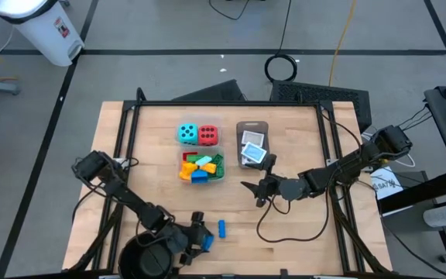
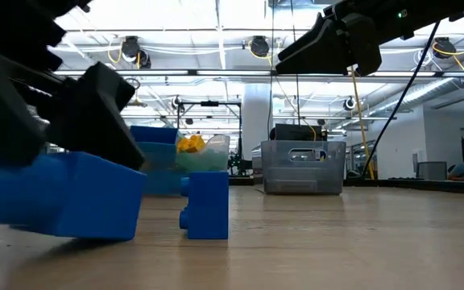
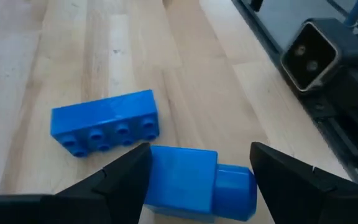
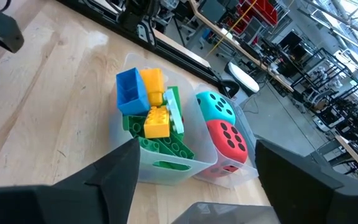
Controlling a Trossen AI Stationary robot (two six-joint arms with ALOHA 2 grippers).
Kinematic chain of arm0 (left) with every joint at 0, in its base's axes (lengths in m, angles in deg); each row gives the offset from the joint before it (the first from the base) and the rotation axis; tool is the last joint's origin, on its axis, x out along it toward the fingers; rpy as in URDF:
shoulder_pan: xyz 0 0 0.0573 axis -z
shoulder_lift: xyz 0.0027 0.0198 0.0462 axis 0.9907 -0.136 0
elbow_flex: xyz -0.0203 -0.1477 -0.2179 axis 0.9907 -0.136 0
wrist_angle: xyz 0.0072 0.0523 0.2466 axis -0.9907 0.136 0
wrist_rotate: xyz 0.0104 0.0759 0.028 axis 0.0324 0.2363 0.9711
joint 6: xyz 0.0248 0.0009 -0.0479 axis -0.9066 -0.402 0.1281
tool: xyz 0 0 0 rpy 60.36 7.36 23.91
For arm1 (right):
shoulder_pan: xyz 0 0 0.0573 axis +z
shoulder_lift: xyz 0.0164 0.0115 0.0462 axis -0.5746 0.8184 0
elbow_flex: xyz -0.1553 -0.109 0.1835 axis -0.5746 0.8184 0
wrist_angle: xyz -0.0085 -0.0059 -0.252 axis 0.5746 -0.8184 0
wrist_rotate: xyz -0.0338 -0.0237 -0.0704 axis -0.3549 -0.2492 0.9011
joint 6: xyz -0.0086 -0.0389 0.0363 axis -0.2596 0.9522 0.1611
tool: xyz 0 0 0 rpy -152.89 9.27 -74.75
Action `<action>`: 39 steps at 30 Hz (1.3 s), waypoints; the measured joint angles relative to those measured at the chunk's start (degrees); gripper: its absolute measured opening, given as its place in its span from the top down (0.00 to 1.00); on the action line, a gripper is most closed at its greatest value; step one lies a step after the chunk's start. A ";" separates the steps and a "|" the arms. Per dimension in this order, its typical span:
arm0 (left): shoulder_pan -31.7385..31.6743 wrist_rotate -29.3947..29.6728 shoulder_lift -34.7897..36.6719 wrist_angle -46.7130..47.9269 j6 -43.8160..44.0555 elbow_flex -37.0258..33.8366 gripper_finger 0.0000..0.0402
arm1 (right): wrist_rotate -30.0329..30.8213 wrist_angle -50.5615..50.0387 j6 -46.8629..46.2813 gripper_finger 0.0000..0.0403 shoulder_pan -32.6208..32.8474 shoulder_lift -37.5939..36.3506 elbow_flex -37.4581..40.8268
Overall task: Pick & Place Toys
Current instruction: Put the blue game piece into the bottom transparent bin
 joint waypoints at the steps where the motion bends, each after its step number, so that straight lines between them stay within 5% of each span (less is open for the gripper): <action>1: -0.26 0.62 0.02 0.73 -0.47 0.05 0.32 | 0.00 0.00 0.00 0.30 -0.01 0.00 0.00; 13: -4.79 15.80 3.72 11.45 1.74 -0.19 0.32 | -0.02 -0.02 0.00 0.30 -0.01 0.00 0.00; 22: -6.48 10.93 13.03 12.53 -9.79 0.33 0.32 | -0.02 -0.05 -0.07 0.31 -0.01 0.00 0.00; 30: -8.14 8.66 12.31 14.44 22.92 0.37 0.32 | 0.07 -0.11 0.02 0.31 0.00 0.00 0.00; 39: -8.19 9.52 7.03 17.84 39.35 0.44 0.32 | 0.14 -0.09 0.02 0.32 -0.01 0.00 0.00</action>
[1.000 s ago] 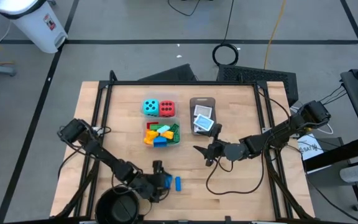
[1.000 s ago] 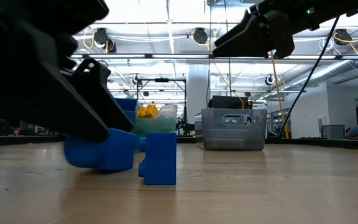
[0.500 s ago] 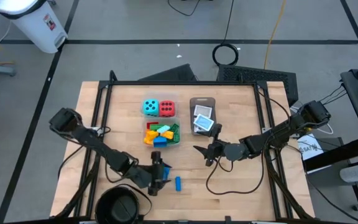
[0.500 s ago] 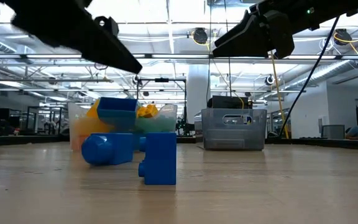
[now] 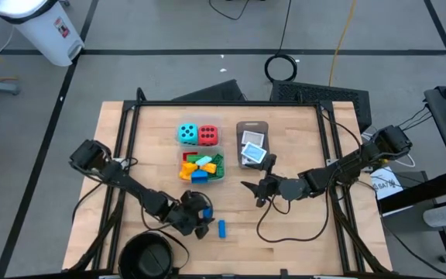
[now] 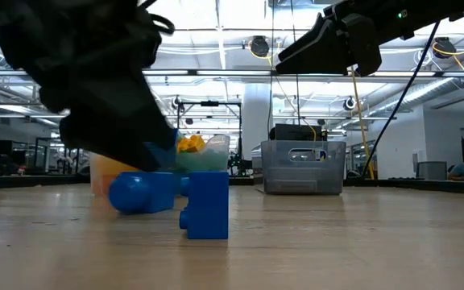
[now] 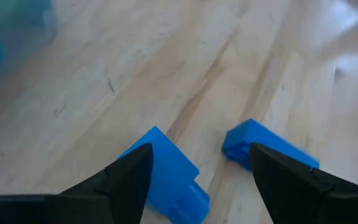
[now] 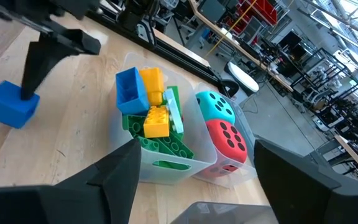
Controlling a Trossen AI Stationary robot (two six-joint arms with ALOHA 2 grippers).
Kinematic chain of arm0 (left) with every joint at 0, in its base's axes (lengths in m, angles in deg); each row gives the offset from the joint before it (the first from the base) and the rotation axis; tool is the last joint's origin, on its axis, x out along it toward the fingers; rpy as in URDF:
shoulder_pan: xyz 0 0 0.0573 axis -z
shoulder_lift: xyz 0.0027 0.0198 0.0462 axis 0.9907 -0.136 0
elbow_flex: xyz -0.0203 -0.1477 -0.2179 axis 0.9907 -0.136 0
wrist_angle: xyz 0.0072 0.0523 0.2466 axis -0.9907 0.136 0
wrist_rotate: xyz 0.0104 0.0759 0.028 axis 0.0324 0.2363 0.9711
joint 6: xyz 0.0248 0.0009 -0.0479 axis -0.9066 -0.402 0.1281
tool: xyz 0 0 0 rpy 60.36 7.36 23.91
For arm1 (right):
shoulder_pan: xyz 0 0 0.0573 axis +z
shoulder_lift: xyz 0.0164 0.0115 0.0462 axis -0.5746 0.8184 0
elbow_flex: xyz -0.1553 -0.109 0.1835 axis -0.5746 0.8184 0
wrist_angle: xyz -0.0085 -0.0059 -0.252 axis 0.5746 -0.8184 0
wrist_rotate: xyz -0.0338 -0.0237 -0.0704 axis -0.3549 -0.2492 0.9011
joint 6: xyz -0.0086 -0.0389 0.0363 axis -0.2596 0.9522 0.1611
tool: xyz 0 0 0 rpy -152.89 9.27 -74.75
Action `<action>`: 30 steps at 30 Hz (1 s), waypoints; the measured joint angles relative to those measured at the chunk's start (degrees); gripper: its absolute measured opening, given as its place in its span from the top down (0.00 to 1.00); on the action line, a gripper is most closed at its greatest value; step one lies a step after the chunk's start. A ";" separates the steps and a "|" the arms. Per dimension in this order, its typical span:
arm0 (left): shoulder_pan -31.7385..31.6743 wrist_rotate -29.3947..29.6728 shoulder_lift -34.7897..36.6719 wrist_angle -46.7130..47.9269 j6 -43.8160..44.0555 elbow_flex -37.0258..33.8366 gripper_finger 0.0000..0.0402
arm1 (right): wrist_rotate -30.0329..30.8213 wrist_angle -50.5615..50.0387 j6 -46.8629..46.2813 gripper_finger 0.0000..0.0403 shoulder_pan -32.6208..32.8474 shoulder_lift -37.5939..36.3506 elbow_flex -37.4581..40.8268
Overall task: Pick & Place Toys
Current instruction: Put the blue game piece into the bottom transparent bin
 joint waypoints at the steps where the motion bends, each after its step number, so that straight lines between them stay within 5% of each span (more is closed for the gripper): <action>1: -0.21 0.03 -0.21 0.77 1.86 0.09 0.32 | 0.02 0.00 0.00 0.32 -0.01 0.00 0.00; 7: -1.25 -0.56 -1.11 5.48 6.13 0.32 0.32 | 0.04 0.09 0.00 0.31 0.00 0.00 -0.02; 14: -1.57 -5.02 0.12 8.66 -12.88 1.03 0.32 | 0.01 0.11 0.01 0.32 -0.01 0.00 -0.02; 19: -1.68 -7.42 2.10 25.93 -17.46 7.94 0.32 | -0.04 0.11 0.00 0.32 -0.01 0.00 -0.02; 24: -1.95 -4.43 2.45 42.58 -9.86 16.90 0.32 | -0.07 0.11 0.00 0.33 -0.01 0.00 -0.02; 30: -2.18 -11.49 2.43 44.48 17.28 17.39 0.32 | -0.09 0.09 -0.36 0.33 0.01 0.00 -0.02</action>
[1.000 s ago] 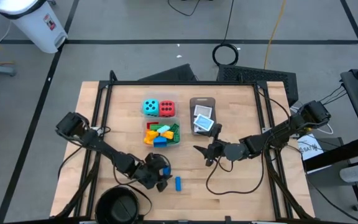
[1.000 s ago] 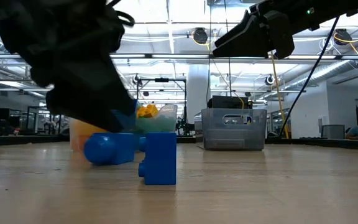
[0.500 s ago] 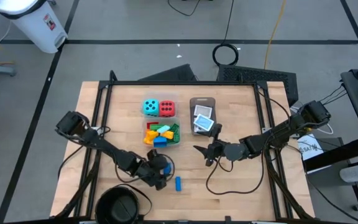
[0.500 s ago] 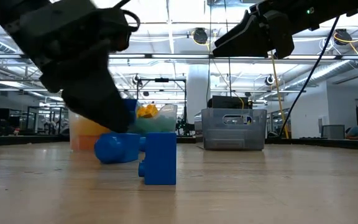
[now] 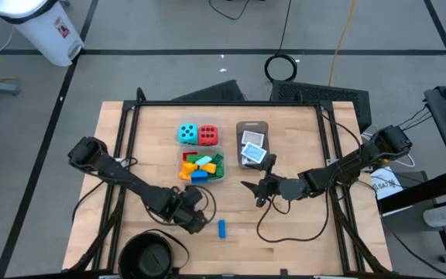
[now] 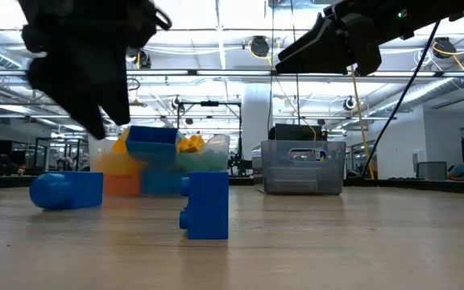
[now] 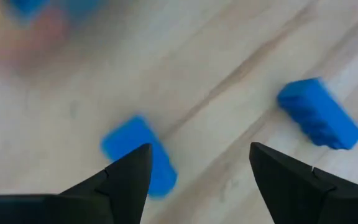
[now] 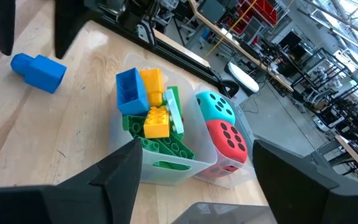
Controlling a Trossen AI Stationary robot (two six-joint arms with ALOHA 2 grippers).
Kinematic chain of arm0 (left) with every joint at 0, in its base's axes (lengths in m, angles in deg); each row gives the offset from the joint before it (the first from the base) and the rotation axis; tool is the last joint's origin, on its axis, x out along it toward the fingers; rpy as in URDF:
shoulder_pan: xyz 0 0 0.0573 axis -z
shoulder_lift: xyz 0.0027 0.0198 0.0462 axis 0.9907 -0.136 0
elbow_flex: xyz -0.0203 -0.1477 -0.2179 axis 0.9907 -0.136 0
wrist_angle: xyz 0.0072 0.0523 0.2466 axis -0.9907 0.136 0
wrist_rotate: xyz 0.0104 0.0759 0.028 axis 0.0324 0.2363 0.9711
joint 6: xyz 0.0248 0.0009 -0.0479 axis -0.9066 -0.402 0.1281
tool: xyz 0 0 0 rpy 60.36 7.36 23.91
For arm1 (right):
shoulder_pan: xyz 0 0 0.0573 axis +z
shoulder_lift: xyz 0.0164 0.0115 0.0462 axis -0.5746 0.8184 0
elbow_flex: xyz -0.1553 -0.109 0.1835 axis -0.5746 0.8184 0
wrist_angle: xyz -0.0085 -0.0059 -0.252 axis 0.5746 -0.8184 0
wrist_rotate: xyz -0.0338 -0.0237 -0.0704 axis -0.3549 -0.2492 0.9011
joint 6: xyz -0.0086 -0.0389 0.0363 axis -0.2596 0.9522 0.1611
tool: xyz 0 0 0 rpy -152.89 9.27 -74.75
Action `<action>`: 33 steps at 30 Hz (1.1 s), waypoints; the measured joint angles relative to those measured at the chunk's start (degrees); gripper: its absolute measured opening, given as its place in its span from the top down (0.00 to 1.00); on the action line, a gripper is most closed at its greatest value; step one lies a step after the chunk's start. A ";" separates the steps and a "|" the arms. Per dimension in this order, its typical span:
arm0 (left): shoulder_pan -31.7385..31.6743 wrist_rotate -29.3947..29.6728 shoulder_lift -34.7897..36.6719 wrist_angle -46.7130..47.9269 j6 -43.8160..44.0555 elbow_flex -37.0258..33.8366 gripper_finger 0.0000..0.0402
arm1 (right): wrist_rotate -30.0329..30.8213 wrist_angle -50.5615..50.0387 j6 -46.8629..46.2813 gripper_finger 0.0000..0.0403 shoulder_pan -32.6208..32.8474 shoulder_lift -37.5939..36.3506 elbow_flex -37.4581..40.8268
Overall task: Pick & Place Toys
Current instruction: Put the blue game piece into the bottom transparent bin
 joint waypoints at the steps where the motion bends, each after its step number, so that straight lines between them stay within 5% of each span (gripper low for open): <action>1: -0.03 -2.35 -0.10 1.13 3.83 -0.02 0.32 | 0.00 -0.02 -0.32 0.33 -0.02 0.00 0.00; 7: 0.46 -4.41 -0.59 2.87 14.91 -2.77 0.32 | -0.02 0.00 -0.69 0.33 0.00 0.00 0.00; 17: -1.82 -3.31 -0.59 -5.52 14.55 -9.91 0.32 | -0.03 -0.02 -0.69 0.34 0.04 0.00 0.00; 20: -2.60 -3.86 -0.59 -5.49 11.87 -10.47 0.39 | -0.02 -0.02 -0.69 0.34 0.04 0.00 0.00; 25: -4.06 -8.41 -0.57 -7.61 6.57 -10.28 0.66 | -0.04 -0.02 -0.69 0.34 0.04 0.00 0.00; 33: -5.84 -5.19 4.72 -4.84 -9.56 -3.70 0.66 | -0.04 -0.55 -2.23 0.34 0.08 0.00 0.00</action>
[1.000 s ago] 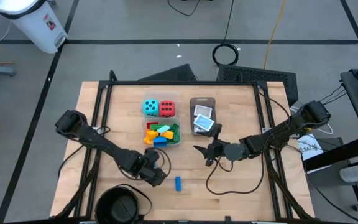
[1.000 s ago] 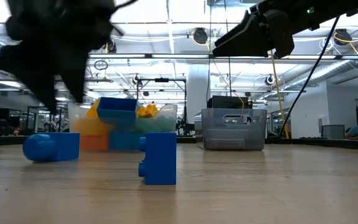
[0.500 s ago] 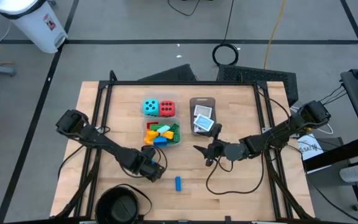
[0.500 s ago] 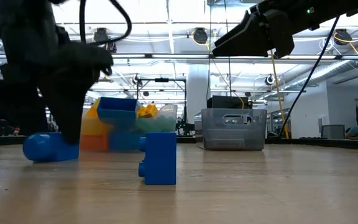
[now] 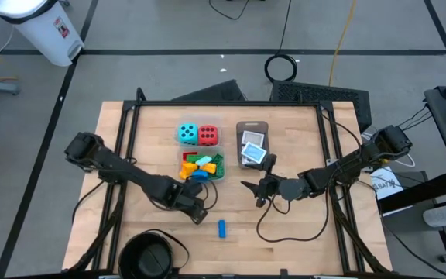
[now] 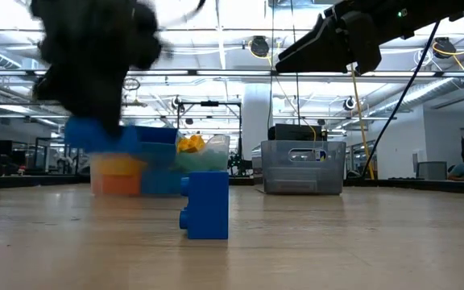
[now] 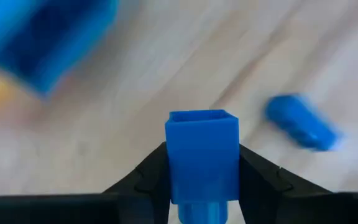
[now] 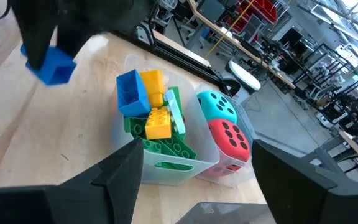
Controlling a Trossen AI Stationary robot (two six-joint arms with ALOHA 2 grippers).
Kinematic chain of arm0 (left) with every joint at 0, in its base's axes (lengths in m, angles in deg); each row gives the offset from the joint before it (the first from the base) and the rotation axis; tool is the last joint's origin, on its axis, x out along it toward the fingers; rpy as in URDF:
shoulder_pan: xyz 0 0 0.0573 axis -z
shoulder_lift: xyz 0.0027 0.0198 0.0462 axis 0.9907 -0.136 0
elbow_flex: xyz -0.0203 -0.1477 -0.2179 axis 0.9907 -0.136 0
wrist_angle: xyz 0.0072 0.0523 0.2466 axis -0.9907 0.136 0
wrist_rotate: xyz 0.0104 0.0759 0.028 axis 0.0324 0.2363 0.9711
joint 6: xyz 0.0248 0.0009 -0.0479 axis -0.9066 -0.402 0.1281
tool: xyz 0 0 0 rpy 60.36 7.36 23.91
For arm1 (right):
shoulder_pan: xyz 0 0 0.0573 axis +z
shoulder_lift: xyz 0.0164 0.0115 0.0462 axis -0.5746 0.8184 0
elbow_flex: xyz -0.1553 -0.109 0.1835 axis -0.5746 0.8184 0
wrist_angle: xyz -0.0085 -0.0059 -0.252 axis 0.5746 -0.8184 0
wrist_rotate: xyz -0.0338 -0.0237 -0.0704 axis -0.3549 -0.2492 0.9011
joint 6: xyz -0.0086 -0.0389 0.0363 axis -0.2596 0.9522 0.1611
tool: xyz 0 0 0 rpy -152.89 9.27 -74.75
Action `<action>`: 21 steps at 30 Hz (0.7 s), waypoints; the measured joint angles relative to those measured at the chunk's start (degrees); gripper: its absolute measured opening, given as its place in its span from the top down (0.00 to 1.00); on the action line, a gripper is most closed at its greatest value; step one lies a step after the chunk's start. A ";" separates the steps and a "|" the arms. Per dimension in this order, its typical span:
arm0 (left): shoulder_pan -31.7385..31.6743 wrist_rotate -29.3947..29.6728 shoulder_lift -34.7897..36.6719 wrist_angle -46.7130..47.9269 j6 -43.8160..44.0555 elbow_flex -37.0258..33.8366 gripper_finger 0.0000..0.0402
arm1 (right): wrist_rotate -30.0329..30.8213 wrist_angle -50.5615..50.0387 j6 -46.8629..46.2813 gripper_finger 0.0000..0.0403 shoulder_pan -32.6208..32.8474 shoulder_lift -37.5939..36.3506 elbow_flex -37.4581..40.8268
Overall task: Pick & Place Toys
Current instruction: Put the blue game piece into the bottom transparent bin
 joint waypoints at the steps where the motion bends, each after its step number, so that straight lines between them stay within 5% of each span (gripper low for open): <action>1: -0.18 1.28 1.18 1.15 -2.74 1.32 0.66 | 0.02 -0.47 -0.43 0.34 0.13 0.00 0.00; 10: -7.42 15.81 9.65 22.44 -10.90 7.77 0.66 | 0.11 -0.35 0.14 0.34 1.82 0.00 0.00; 21: -21.60 9.58 8.35 15.89 -19.61 -0.26 0.66 | 0.17 -0.56 0.21 0.34 1.82 0.00 0.00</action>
